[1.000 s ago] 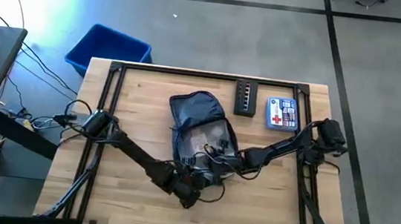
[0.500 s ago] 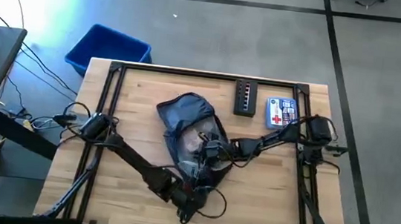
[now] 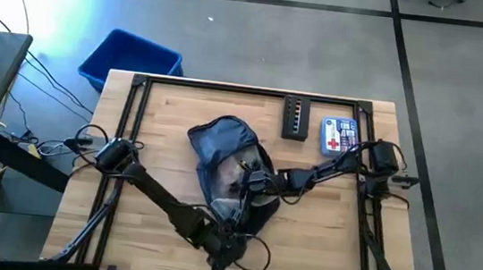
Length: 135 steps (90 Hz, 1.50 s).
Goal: Unpack backpack
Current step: Put the white zip bag into the backpack
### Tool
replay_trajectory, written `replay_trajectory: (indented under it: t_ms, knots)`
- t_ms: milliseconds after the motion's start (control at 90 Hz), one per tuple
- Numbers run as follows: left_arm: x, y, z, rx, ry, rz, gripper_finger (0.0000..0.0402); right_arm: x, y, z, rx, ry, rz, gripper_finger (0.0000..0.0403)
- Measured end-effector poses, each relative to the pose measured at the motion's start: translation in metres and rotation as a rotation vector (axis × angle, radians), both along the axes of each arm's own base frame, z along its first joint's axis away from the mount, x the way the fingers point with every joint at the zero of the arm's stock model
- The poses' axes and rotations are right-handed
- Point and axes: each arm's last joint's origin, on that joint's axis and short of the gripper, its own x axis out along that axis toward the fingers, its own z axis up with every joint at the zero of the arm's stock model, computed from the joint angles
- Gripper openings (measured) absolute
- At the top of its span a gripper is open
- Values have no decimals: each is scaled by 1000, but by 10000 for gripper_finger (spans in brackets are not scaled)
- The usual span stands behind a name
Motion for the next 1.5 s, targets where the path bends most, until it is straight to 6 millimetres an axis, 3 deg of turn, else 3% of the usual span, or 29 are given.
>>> replay_trajectory:
  t_ms: [189, 322, 533, 733, 878, 989, 1111, 1322, 1500]
  knots:
    - [0, -3, 4, 0, -20, -21, 0, 2, 13, 5, -1, -63, 105, 49]
    - [-3, -6, 3, -11, -8, -8, 0, 0, 13, 8, -54, -52, 166, 78]
    - [-12, -13, 3, 13, -2, 21, 1, -12, 17, 49, -158, -89, 247, 170]
    - [-18, -17, 4, 52, -26, 60, 1, -43, 31, 86, -314, -6, 288, 245]
    - [-28, -26, -6, 47, 50, 10, 0, -71, 49, 107, -390, 61, 383, 243]
    - [-30, -26, -4, 61, 46, 14, 0, -91, 59, 111, -422, 137, 440, 225]
    - [-31, -26, -4, 66, 33, 57, 0, -100, 67, 128, -420, 61, 359, 209]
    - [-35, -31, -1, 98, -9, 70, 0, -89, 72, 104, -318, 122, 263, 200]
    - [-32, -29, 0, 92, -37, 88, 0, -73, 81, 65, -151, 225, 420, 199]
